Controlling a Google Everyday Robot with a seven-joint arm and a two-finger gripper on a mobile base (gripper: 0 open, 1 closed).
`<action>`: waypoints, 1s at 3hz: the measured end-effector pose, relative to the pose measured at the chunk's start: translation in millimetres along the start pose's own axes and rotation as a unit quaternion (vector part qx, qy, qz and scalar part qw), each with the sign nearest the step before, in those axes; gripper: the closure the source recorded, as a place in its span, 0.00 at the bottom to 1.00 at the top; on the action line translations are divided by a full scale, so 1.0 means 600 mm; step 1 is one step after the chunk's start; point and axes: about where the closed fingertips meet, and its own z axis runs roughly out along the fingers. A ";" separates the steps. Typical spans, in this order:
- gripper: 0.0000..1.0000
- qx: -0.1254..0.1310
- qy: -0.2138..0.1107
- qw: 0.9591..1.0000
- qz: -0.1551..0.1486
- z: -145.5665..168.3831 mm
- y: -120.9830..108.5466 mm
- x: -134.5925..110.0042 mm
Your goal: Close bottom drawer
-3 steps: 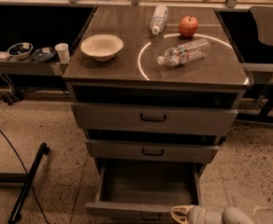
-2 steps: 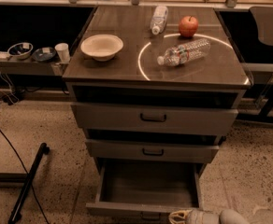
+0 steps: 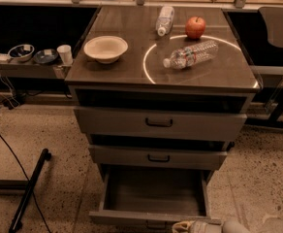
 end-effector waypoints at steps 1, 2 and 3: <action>1.00 0.037 0.001 0.999 0.024 0.023 -0.037 0.012; 1.00 0.071 -0.013 0.997 0.038 0.036 -0.087 0.013; 1.00 0.093 -0.028 0.994 0.046 0.047 -0.140 0.011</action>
Offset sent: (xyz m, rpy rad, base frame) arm 0.0962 -0.0115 -0.0091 0.0770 -0.0641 -0.2461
